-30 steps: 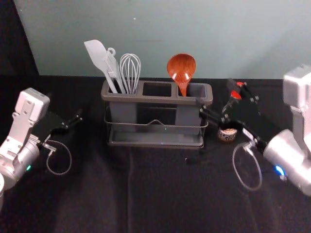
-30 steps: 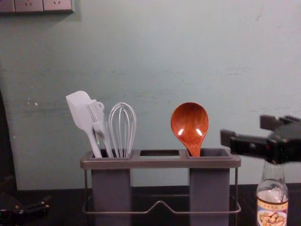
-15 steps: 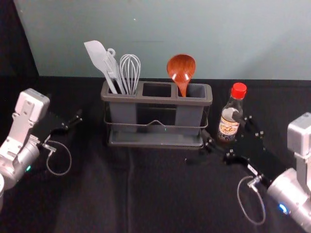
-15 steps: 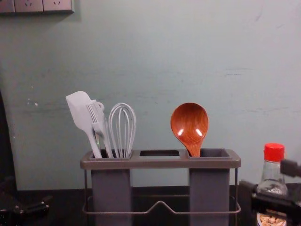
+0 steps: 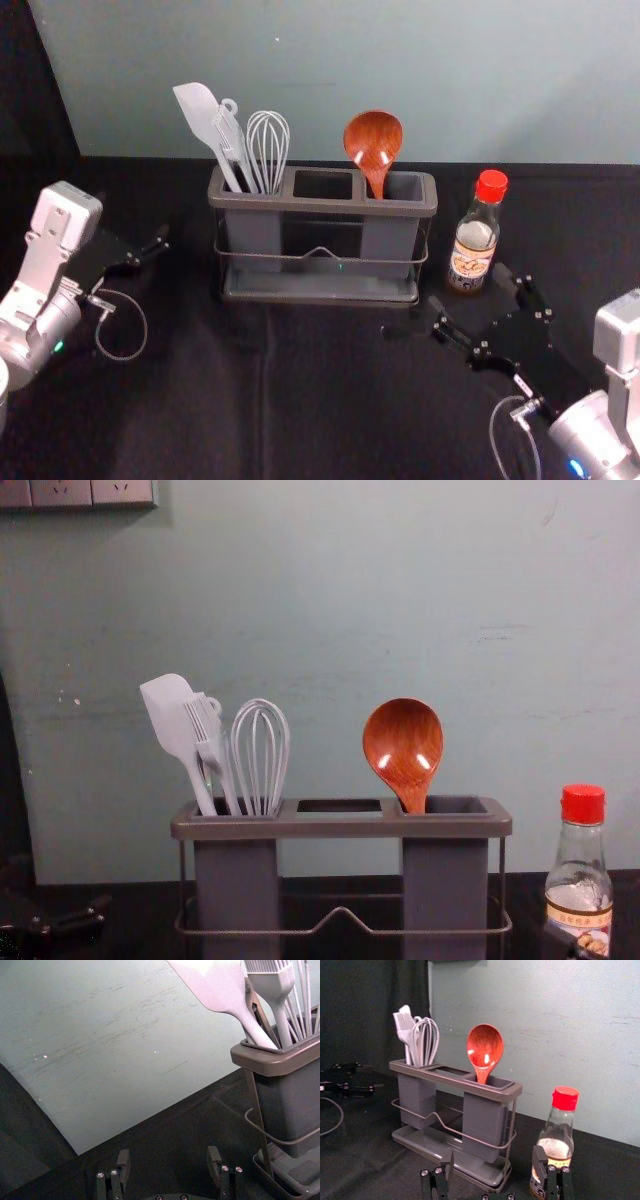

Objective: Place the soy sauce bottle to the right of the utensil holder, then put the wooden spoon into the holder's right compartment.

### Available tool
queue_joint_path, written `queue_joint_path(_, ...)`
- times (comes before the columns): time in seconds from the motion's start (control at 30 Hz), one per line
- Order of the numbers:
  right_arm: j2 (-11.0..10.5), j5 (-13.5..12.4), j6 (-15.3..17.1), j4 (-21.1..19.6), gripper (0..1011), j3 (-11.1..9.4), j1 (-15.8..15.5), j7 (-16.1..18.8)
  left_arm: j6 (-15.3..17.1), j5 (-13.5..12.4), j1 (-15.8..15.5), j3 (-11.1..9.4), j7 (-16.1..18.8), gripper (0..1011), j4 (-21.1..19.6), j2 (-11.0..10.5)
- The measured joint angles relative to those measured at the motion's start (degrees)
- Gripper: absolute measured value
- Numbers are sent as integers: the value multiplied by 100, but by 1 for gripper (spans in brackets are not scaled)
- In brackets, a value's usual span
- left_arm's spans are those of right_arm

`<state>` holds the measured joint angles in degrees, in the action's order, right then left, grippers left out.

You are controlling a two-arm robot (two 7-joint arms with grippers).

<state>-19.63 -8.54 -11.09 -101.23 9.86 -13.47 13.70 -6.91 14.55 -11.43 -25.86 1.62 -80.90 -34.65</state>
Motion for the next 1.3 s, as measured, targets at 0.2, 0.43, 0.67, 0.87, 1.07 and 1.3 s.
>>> queue_joint_path(0.2,144,13,-87,173,1003,-51,-6,2,0,0,0,0,0,1005,0,0)
queue_joint_path(0.43,258,29,-68,268,1002,-103,17,28,0,0,0,0,0,1005,0,0)
queue_joint_path(0.67,294,-19,57,300,1003,-131,58,123,0,0,0,0,0,1005,0,0)
queue_joint_path(0.87,290,-26,67,301,1002,-128,56,125,0,0,0,0,0,1005,0,0)
queue_joint_path(1.07,287,-23,56,299,1002,-124,53,124,0,0,0,0,0,1005,0,0)
queue_joint_path(1.3,286,-19,47,296,1003,-119,50,118,0,0,0,0,0,1005,0,0)
